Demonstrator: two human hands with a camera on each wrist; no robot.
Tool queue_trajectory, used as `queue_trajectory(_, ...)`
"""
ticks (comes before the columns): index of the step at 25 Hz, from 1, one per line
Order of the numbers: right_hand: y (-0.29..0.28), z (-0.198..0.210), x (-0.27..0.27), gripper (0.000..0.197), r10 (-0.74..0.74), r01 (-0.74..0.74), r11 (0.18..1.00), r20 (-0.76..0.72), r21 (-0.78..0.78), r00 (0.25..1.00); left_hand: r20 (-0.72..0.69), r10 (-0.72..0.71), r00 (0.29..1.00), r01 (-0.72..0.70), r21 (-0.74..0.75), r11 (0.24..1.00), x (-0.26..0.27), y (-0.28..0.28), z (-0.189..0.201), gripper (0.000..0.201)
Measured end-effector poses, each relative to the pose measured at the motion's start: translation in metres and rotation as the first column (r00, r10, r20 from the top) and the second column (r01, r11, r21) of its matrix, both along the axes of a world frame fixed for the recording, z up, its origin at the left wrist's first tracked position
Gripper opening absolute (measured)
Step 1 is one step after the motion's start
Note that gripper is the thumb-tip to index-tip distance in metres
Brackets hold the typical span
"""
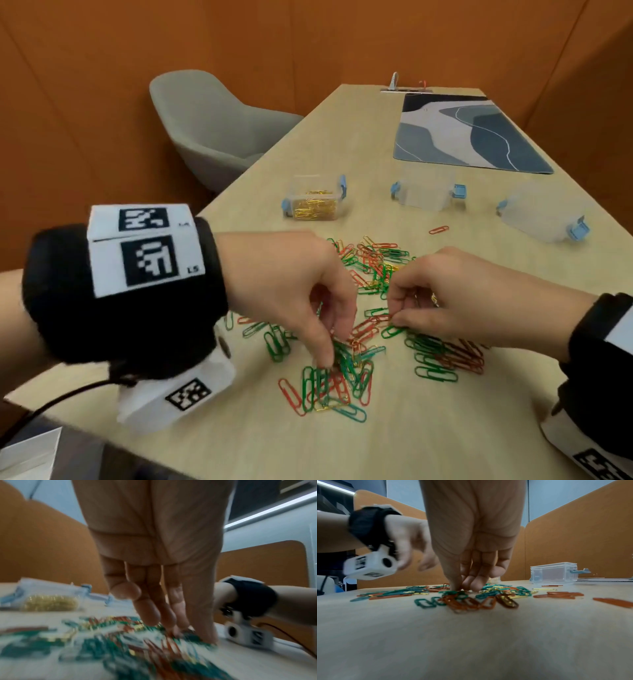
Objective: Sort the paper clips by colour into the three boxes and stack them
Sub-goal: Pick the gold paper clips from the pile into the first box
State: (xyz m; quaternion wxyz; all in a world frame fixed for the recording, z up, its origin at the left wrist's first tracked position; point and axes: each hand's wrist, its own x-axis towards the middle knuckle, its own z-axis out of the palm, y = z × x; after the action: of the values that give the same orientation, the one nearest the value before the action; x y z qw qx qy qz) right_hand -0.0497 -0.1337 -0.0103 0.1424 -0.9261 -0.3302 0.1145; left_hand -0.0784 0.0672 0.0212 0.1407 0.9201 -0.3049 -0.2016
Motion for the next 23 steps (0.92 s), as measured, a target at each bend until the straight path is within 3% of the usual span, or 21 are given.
queue_trajectory(3, 0.0, 0.003, -0.002, 0.016, 0.023, -0.024, 0.995, 0.007, 0.092, 1.0, -0.032, -0.047, 0.998, 0.05, 0.096, 0.994, -0.013, 0.005, -0.02, 0.022)
queue_trajectory(5, 0.003, 0.005, -0.007, 0.021, 0.103, -0.098, 0.988, -0.036, 0.121, 0.994, -0.004, -0.007, 1.0, 0.007, 0.071, 0.997, -0.012, 0.008, -0.025, 0.016)
queue_trajectory(9, 0.01, 0.003, -0.013, 0.026, 0.206, -0.201, 0.977, -0.086, 0.065, 0.975, 0.213, 0.077, 0.974, -0.099, 0.096, 0.99, -0.005, 0.015, -0.029, 0.007)
queue_trajectory(12, 0.011, -0.001, -0.007, 0.012, 0.158, -0.158, 0.987, -0.007, 0.017, 0.987, 0.337, 0.138, 0.931, -0.172, 0.074, 0.982, -0.006, 0.018, -0.032, 0.009)
queue_trajectory(15, 0.006, -0.001, -0.005, 0.006, 0.07, -0.072, 0.997, 0.049, 0.024, 0.996, 0.293, 0.121, 0.948, -0.117, -0.033, 0.993, -0.017, 0.018, -0.033, 0.018)
queue_trajectory(18, 0.008, 0.002, -0.006, 0.008, 0.041, -0.046, 0.996, 0.054, 0.082, 0.998, 0.115, 0.02, 0.993, -0.005, -0.128, 0.992, -0.027, 0.012, -0.034, 0.032)
queue_trajectory(20, 0.01, 0.002, -0.007, 0.013, 0.056, -0.056, 0.996, 0.0, 0.072, 0.998, 0.046, 0.017, 0.999, -0.012, -0.098, 0.995, -0.027, 0.009, -0.036, 0.027)
queue_trajectory(23, 0.011, 0.001, -0.007, 0.012, 0.045, -0.044, 0.999, -0.028, 0.027, 0.999, 0.051, 0.058, 0.997, -0.054, -0.082, 0.995, -0.024, 0.01, -0.039, 0.011)
